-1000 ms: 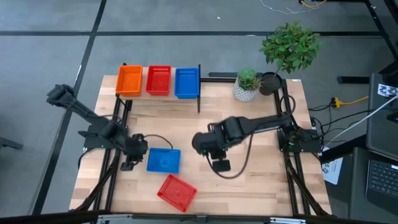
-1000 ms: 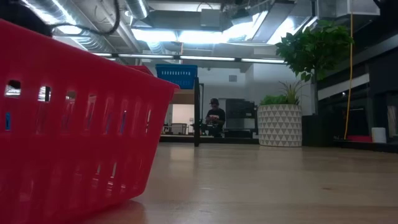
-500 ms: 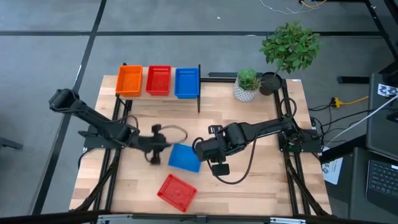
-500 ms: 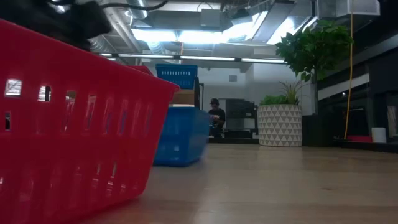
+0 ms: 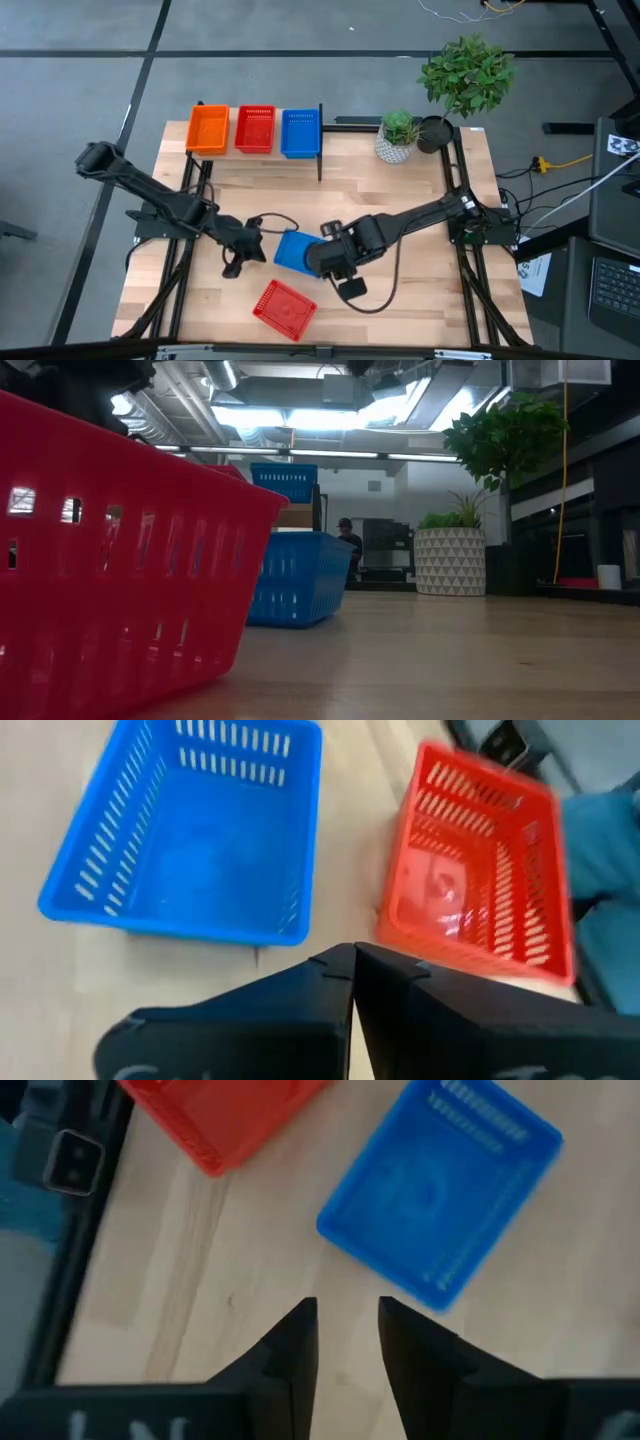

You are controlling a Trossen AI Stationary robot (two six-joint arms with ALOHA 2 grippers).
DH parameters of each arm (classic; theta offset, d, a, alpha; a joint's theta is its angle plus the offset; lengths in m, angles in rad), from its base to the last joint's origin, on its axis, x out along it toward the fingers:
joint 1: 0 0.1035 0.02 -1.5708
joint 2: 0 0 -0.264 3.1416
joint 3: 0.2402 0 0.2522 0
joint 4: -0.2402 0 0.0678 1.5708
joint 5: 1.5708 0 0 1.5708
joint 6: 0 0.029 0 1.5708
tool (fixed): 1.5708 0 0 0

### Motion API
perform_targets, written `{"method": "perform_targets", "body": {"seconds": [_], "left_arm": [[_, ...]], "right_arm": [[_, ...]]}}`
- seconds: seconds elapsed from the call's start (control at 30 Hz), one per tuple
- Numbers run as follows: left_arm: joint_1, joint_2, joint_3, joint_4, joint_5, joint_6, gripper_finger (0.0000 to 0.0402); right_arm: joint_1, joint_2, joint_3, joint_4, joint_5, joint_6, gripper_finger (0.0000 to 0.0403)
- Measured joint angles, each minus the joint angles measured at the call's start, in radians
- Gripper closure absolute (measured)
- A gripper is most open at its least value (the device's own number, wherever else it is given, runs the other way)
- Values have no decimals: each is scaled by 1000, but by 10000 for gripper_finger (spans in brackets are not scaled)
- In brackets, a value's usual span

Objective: Stack baskets on shelf by color
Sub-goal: Stack the blue bin on top of the blue bin on the shelf

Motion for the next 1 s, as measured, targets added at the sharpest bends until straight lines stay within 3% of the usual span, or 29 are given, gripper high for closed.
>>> {"method": "perform_targets", "body": {"seconds": [0.17,0.33,0.43,0.7,1.0], "left_arm": [[-15,23,0,-17,-91,-2,400],[-15,-7,0,-49,-107,-1,400],[-15,-29,0,-88,-130,-1,400],[-15,-112,0,-130,-179,-1,400],[-15,-168,0,-150,-180,2,399]], "right_arm": [[-1,1,-191,225,0,-131,295],[-1,1,-340,364,0,-256,295],[-1,1,-386,404,8,-301,295],[-10,0,-476,456,159,-375,295],[-46,0,-552,564,139,-434,296]]}}
